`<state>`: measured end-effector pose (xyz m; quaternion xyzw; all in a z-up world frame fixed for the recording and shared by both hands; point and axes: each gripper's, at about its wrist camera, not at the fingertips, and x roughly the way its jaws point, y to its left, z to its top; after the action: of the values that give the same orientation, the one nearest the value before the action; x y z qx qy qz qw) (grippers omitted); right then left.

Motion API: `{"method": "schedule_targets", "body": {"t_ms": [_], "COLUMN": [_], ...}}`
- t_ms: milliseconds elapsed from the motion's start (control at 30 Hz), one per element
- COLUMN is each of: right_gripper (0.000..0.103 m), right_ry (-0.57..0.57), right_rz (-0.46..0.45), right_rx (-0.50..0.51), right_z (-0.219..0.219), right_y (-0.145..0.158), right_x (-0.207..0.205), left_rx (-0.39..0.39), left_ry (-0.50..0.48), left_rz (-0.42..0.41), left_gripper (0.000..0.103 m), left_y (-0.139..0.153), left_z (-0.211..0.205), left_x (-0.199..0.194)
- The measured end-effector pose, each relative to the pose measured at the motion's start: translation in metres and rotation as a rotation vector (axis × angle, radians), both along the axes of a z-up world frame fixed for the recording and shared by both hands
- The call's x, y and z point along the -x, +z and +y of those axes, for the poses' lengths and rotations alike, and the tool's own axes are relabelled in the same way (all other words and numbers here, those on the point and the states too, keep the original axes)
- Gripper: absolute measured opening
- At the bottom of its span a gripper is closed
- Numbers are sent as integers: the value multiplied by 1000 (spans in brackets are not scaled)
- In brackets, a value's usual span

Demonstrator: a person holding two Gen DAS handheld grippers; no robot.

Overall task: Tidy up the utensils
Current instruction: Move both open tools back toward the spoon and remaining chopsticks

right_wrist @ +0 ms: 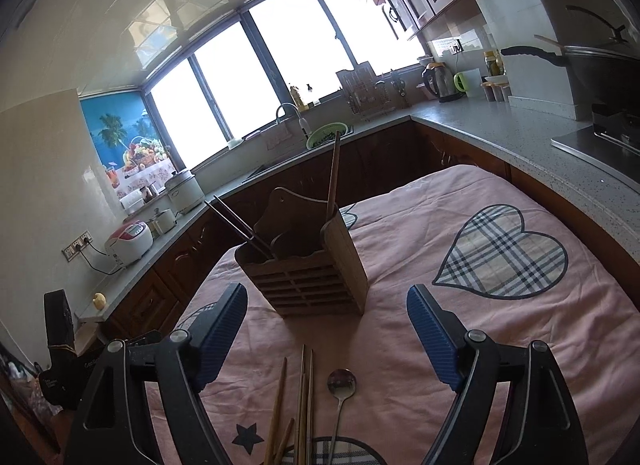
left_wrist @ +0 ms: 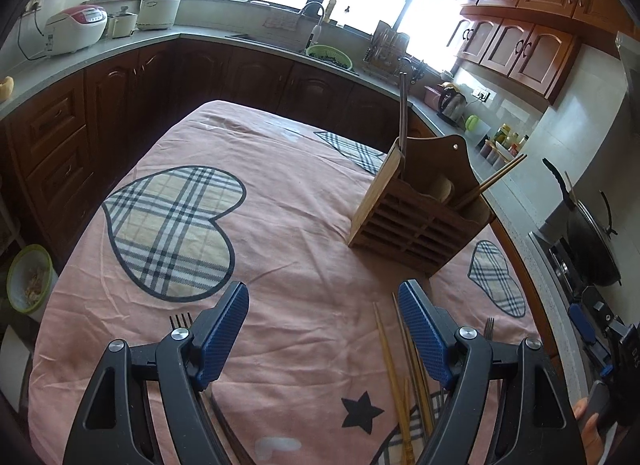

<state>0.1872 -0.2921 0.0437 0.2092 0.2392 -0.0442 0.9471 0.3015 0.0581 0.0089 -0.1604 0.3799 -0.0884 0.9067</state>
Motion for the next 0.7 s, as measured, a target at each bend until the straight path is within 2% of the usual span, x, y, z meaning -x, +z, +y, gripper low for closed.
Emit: {"method": "schedule_targets", "body": {"t_ms": [333, 700], "right_gripper": [84, 84], "right_ry": [32, 60], "right_rz": [47, 135], "right_rx": [0, -21], "right_z": [15, 19], "right_y": [-17, -41], "right_x": [12, 3], "left_rx": [-4, -39], "left_ry": [-11, -56], "left_rz": [57, 105], "left_gripper": [77, 77], "left_y": [-5, -12], "left_z": [-4, -30], "left_x": [20, 7]}}
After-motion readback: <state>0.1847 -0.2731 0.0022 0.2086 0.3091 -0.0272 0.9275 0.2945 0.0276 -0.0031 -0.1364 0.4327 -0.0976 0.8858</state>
